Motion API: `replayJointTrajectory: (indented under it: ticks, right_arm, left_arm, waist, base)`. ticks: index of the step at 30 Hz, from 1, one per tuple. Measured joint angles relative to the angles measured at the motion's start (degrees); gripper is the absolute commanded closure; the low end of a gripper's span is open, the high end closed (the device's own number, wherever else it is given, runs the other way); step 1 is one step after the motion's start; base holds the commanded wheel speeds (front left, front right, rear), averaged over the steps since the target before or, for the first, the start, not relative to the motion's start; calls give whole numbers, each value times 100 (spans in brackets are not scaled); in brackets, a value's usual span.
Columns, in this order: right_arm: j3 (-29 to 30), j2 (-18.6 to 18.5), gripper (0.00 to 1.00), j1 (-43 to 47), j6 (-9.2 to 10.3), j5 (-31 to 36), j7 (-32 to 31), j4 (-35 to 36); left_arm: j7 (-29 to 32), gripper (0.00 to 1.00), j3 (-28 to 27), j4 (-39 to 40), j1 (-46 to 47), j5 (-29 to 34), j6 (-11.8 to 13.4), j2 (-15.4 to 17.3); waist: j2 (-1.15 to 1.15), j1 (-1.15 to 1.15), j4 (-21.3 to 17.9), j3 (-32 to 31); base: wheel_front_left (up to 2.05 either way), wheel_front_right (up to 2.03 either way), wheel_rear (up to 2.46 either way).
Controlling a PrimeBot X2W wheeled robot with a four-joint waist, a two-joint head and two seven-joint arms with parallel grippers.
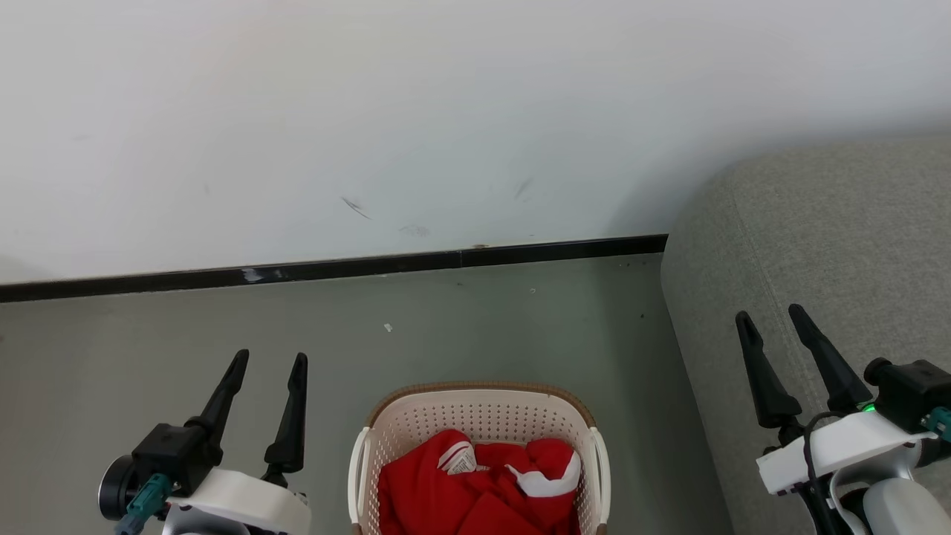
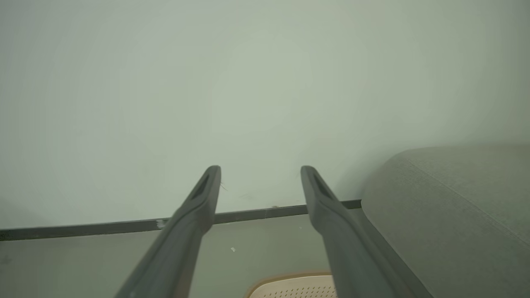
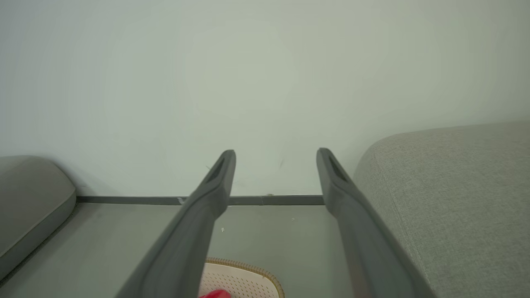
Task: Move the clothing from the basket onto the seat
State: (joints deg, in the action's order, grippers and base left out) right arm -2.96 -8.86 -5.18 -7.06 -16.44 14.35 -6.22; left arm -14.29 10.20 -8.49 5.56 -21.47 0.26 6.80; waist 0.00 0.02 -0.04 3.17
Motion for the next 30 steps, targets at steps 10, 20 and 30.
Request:
replayJointTrajectory:
  ticks: [10, 20, 30]
  right_arm:
    - [-53, -33, 0, 0, -1, 98, 0, -11]
    - [-67, -32, 0, -13, -1, 110, 1, 185]
    - [20, -34, 0, -246, -1, 122, 2, 527]
  left_arm:
    - [0, 0, 43, -101, 212, 41, -51, -93]
    - [0, 0, 142, -399, 401, -45, -127, -256]
    - [0, 0, 414, -794, 827, -60, -200, -325]
  waist:
    - [0, 0, -55, 193]
    - [0, 0, -149, 543]
    - [0, 0, -302, 985]
  base:
    - [0, 0, 0]
    - [0, 0, 0]
    - [0, 0, 0]
